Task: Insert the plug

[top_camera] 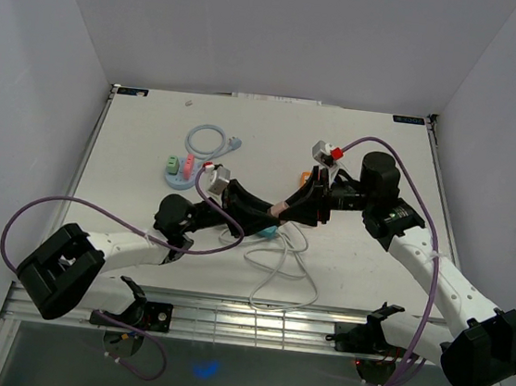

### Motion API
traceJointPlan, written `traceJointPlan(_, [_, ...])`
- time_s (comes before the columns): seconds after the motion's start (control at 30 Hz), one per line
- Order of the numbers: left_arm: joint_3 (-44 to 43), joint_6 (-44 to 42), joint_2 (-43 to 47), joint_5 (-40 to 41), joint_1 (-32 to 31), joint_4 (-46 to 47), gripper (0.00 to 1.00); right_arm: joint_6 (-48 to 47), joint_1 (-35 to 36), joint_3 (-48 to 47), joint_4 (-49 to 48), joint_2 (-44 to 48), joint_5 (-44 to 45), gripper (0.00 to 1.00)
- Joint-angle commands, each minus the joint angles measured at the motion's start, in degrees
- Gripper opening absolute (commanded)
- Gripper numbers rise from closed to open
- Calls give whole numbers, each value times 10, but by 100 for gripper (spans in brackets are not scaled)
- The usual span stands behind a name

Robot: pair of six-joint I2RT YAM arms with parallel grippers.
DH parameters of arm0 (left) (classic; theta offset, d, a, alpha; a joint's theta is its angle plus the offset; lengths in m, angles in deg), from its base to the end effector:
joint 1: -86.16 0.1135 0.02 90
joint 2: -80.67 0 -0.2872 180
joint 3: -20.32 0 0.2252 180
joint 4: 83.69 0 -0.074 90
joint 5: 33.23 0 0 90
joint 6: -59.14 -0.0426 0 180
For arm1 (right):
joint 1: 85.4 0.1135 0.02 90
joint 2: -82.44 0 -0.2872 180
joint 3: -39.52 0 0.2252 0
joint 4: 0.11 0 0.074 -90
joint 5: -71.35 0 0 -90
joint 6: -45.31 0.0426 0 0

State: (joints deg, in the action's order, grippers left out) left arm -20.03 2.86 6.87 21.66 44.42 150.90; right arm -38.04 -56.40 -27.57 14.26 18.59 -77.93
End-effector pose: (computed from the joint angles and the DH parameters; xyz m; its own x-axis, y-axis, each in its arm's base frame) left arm 0.1548 -0.1709 0.3044 -0.3007 -0.3403 -0.8909 0.9353 0.0774 -0.3452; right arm 0.1679 0.1349 0.3655 -0.2818 -0.0886 -0.9554 -0.9592 0.0484 0.2785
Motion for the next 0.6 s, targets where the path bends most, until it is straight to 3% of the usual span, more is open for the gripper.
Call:
traceJointPlan(0.0, [-9,-10,23,22,4,4,0,9,4,-5,-11,-2,0,8])
traceJointPlan(0.07, [-16,-14,25,23,5,-27,2,10,4,-7,-11,-1,7,8])
traceJointPlan(0.1, [-21,-15,26,26,5,-41,8,10,4,-7,-11,0,9,8])
traceJointPlan(0.13, [-23,-22,31,28,5,-56,24,11,4,-7,-10,0,14,8])
traceJointPlan(0.2, [-30,-28,40,38,6,-107,44,9,3,-12,-6,0,40,8])
traceJointPlan(0.23, [-30,-32,52,57,6,-127,64,9,4,-14,-3,0,46,8])
traceJointPlan(0.33, [-31,-45,92,128,6,-223,84,5,3,-22,5,-7,64,8])
traceJointPlan(0.47, [-7,-49,151,209,12,-295,98,0,3,-29,10,-22,83,8])
traceJointPlan(0.57, [0,-51,179,262,13,-346,98,-13,4,-39,41,-39,105,8])
